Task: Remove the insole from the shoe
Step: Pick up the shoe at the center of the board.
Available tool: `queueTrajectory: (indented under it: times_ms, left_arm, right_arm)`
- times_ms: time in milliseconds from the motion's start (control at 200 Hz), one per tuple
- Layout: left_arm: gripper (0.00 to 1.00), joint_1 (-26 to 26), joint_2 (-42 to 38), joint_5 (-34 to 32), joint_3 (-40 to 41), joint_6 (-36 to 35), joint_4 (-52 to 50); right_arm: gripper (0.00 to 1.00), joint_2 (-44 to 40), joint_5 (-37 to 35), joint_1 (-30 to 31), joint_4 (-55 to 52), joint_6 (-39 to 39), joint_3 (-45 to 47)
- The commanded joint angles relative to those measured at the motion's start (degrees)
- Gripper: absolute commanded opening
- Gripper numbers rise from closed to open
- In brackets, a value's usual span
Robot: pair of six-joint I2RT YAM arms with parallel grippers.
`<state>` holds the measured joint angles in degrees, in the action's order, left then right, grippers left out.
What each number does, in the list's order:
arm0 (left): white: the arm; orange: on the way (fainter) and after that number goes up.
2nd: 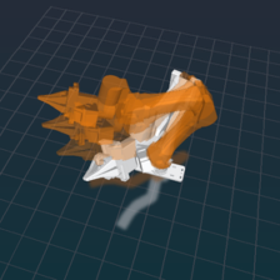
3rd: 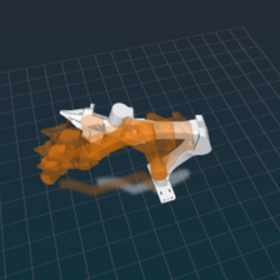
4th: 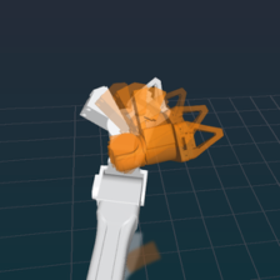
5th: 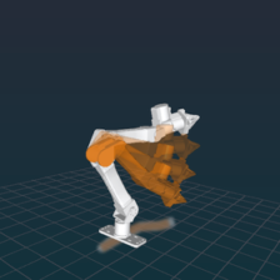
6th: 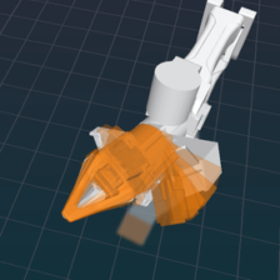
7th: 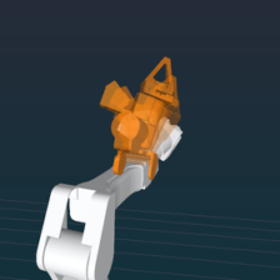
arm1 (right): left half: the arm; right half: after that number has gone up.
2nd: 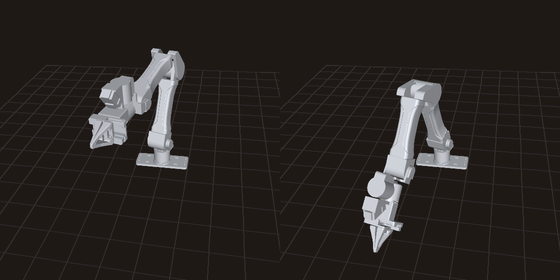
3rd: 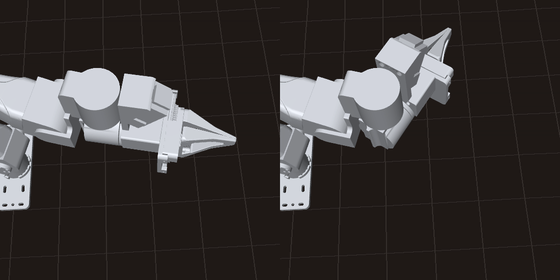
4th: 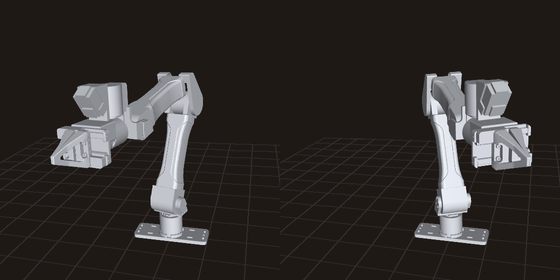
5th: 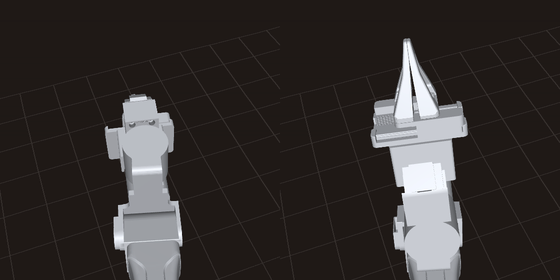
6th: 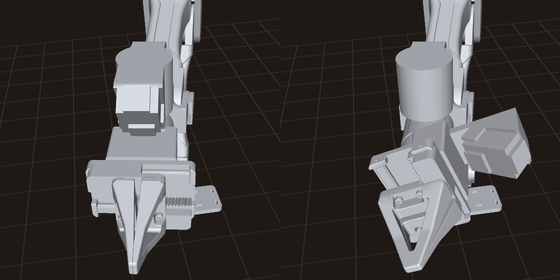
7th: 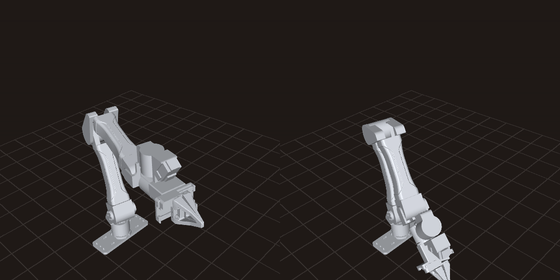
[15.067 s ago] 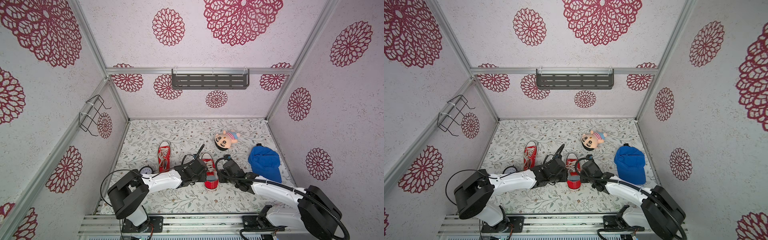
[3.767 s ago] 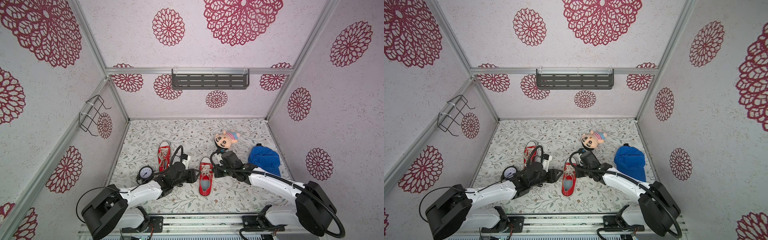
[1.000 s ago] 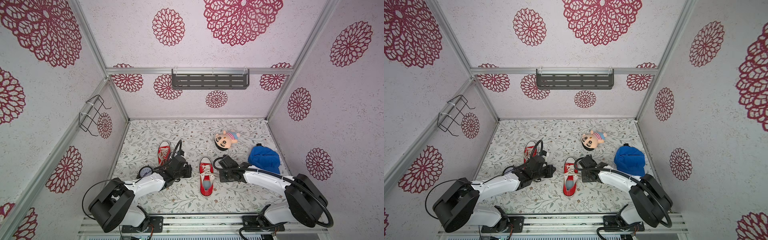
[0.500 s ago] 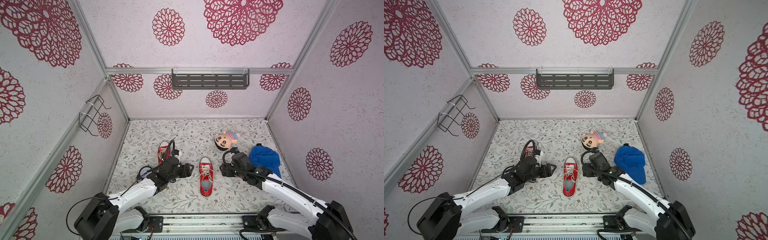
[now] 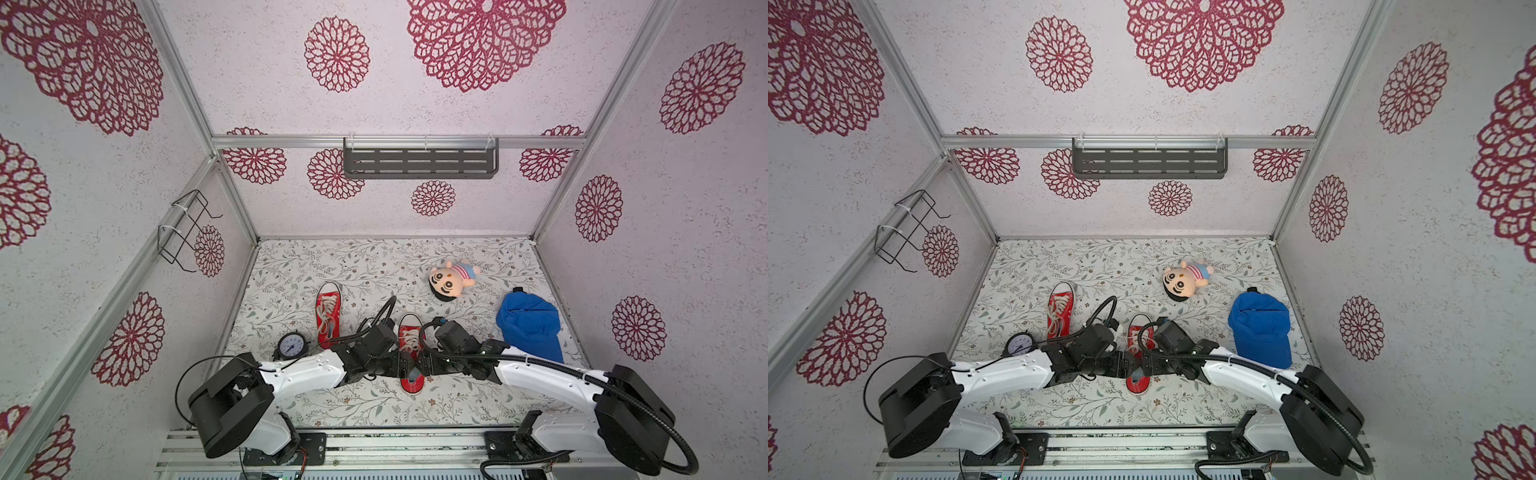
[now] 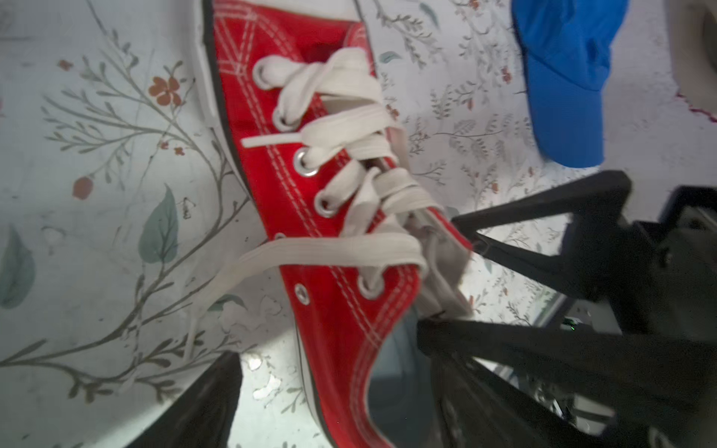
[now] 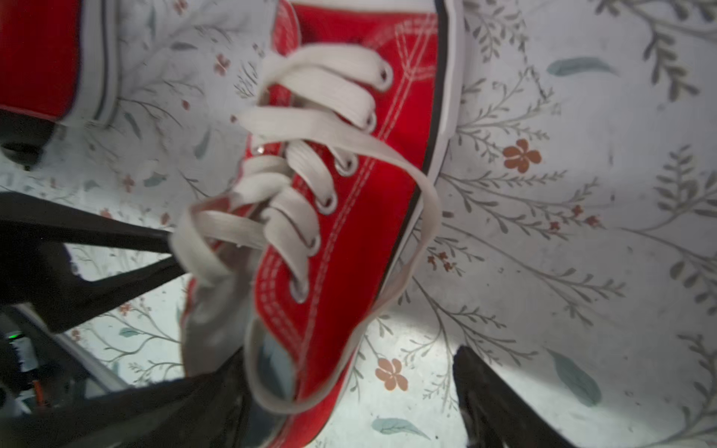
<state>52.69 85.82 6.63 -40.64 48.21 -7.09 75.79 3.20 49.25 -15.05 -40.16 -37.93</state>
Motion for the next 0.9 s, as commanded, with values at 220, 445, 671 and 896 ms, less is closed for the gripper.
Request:
queueTrajectory:
  times_ms: [220, 445, 671, 896]
  left_arm:
    - [0.63, 0.11, 4.88, -9.60, -2.81, 5.40, -18.40]
    - [0.56, -3.68, 3.80, -15.55, 1.34, 10.88, -27.38]
    - [0.49, -7.26, 0.11, -16.93, 5.31, 12.48, -26.79]
    - [0.51, -7.86, -1.95, -9.33, 8.13, 9.45, -12.85]
  right_arm:
    - [0.58, 6.61, -12.30, 0.36, -18.60, 1.48, -6.11]
    - [0.33, 9.33, -22.46, -0.64, -31.67, 2.04, -6.99]
    - [0.07, 12.23, -26.71, -1.18, -35.34, 1.39, -6.37]
    - [0.00, 4.41, -16.34, -1.17, -17.20, 3.56, -4.14]
